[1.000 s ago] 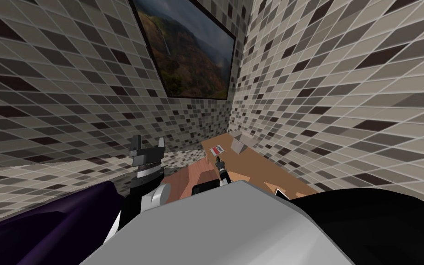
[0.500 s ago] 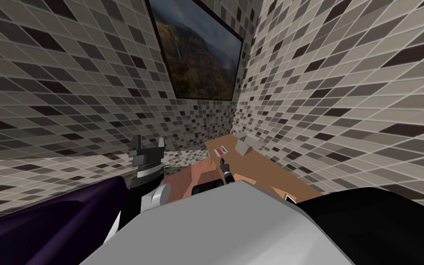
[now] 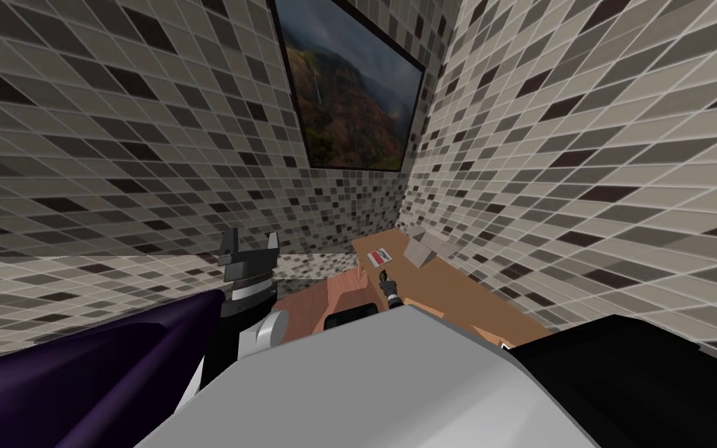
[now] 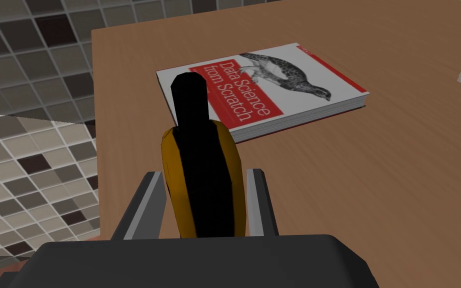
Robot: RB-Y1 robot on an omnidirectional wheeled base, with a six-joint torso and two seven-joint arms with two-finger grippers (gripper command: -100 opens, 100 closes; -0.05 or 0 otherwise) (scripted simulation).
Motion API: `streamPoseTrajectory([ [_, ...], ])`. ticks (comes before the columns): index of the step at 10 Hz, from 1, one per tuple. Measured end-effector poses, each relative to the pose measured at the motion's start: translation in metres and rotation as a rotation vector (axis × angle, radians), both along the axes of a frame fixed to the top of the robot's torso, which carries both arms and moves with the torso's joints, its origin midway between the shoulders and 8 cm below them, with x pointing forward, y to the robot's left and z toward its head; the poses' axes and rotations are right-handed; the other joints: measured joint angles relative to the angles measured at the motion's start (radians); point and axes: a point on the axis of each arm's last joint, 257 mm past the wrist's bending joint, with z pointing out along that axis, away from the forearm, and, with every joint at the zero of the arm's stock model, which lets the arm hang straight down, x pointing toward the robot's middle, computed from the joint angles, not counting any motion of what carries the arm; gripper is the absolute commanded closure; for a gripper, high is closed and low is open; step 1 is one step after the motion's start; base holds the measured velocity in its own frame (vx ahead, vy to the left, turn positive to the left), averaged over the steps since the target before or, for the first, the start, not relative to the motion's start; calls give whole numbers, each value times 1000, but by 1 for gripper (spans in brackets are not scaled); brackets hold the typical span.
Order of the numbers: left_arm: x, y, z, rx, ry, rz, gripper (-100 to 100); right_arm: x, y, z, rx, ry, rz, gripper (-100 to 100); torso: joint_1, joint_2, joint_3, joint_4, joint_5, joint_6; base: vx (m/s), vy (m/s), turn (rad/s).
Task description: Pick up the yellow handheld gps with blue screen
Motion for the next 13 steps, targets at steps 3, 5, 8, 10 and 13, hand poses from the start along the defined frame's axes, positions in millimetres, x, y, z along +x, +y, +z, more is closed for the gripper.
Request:
streamPoseTrajectory([
  [3, 0, 0, 0, 0, 0, 0, 0, -19, -29, -2, -1, -7, -26, 100, -3, -1, -2, -2, -1, 2, 40, 76, 120],
  [5, 0, 0, 0, 0, 0, 0, 0, -35, -51, -3, 0, 2, -46, 100, -3, -2, -2, -2, -1, 1, 27, 50, 50],
  [8, 0, 0, 0, 0, 0, 0, 0, -57, -71, 1, 3, 6, -66, 100, -3, -1, -2, -2, -1, 0, 42, 73, 136],
  [10, 0, 0, 0, 0, 0, 0, 0, -73, -91, 2, 4, 12, -82, 100, -2, -2, -2, -2, -1, 0, 47, 73, 113],
  [13, 0, 0, 0, 0, 0, 0, 0, -93, -108, 9, 10, 16, -99, 0, -4, 0, -1, -2, -1, 0, 21, 36, 25],
])
